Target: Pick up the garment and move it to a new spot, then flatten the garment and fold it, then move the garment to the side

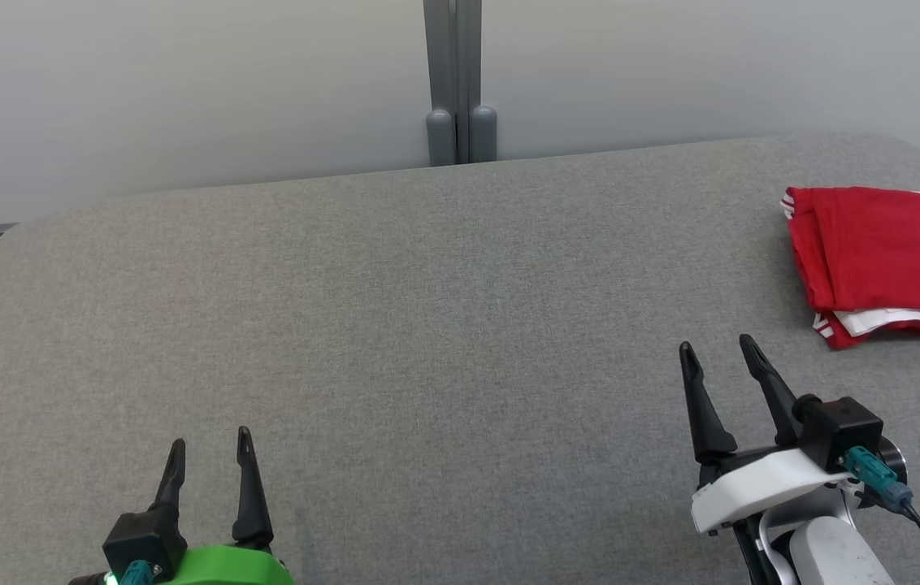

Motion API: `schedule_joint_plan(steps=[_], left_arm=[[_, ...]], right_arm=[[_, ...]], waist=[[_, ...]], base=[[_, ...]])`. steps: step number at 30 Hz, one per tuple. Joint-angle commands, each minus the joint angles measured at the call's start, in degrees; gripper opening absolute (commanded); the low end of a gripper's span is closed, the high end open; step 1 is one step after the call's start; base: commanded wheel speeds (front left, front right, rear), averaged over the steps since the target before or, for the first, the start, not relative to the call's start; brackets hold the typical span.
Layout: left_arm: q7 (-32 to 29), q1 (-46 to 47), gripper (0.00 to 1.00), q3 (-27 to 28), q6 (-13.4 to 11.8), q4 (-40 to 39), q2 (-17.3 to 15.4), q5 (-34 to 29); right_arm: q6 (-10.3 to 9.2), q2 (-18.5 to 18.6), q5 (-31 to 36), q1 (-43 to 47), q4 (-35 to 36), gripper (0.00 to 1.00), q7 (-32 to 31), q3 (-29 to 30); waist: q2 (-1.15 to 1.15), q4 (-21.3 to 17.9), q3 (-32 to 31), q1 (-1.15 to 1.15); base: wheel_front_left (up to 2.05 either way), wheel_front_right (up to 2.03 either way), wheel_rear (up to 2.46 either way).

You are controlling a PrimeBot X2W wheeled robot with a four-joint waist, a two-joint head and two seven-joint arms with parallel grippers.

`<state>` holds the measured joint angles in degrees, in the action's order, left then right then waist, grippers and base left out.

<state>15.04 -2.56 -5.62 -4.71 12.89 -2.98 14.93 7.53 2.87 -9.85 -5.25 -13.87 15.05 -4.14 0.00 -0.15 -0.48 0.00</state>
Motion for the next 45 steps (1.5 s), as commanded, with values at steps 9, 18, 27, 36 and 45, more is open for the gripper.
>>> schedule_joint_plan(steps=[9,18,27,36,45], left_arm=[[0.0,0.0,0.00,0.1,0.2,-0.1,0.0,0.1],[-2.1,0.4,0.00,1.0,1.1,2.0,0.1,5.9],[-4.5,1.5,0.00,2.4,2.5,1.8,0.1,14.8],[-6.6,2.5,0.00,3.6,3.7,1.6,0.1,22.8],[-8.6,3.4,0.00,4.8,4.8,1.5,0.1,29.9]], right_arm=[[0.00,0.0,-0.2,0.0,-0.2,0.00,0.0,0.0],[0.01,-0.1,-6.6,1.1,-1.7,0.00,-1.6,0.5],[0.00,0.2,-16.2,0.7,-1.5,0.00,-3.9,1.6],[-0.01,0.3,-24.9,0.4,-1.2,0.00,-6.0,2.6],[-0.01,0.4,-32.5,0.2,-1.1,0.00,-7.9,3.5]], waist=[[0.00,0.1,0.1,0.00],[0.00,0.1,0.2,0.00],[0.00,0.1,0.2,0.00],[0.00,0.1,0.2,0.00],[0.00,0.1,0.3,0.00]], base=[[0.00,0.00,0.00],[0.00,0.00,0.00],[0.00,0.00,0.00],[0.00,0.00,0.00],[0.00,0.00,0.00]])
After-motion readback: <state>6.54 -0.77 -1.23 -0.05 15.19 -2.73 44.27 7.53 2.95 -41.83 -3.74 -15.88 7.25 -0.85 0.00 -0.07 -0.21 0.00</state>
